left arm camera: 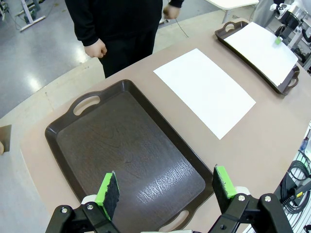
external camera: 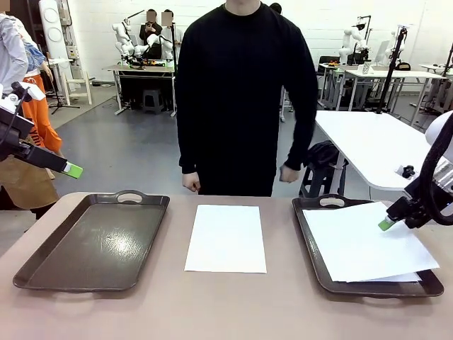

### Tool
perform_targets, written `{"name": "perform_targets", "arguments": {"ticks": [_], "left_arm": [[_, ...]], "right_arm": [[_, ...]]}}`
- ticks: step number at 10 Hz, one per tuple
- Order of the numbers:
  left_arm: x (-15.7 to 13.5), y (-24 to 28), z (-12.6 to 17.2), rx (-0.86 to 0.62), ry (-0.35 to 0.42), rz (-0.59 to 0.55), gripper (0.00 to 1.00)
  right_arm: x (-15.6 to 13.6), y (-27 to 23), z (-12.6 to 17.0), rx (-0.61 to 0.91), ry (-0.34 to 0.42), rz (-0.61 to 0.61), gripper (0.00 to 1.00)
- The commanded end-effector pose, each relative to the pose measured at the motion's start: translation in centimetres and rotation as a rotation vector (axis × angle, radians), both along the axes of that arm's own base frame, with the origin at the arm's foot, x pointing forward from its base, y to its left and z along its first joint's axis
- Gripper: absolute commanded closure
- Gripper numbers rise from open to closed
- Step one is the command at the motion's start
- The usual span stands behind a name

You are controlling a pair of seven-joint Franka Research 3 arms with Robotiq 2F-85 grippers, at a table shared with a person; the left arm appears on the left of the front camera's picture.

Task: Sort the A4 documents.
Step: Place the A4 Paper in the designated Handle tray.

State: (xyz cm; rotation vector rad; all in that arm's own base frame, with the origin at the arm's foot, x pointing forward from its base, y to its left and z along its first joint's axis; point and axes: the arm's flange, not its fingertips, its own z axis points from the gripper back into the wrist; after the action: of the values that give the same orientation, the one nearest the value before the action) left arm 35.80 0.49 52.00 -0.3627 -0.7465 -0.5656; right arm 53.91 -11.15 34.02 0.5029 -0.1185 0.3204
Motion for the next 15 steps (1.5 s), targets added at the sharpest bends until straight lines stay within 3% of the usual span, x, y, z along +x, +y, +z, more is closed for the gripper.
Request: {"name": "perform_targets", "arguments": {"ticks": [1, 6, 11, 15], "left_arm": [[0.1, 0.2, -0.2, -0.012, -0.002, -0.006, 0.0], [0.1, 0.2, -0.2, -0.012, -0.002, -0.006, 0.0], [0.1, 0.2, -0.2, -0.012, -0.002, -0.006, 0.0], [0.1, 0.2, -0.2, -0.012, -0.002, -0.006, 0.0]], "right_arm": [[-1.3, 1.5, 1.5, -0.125, -0.019, -0.01, 0.0], [-2.3, 5.1, 4.9, -0.252, -0.083, 0.104, 0.0], [-2.5, 4.1, 4.5, -0.429, -0.036, 0.082, 0.0], [-2.5, 4.5, 4.8, -0.408, -0.067, 0.056, 0.0]]}}
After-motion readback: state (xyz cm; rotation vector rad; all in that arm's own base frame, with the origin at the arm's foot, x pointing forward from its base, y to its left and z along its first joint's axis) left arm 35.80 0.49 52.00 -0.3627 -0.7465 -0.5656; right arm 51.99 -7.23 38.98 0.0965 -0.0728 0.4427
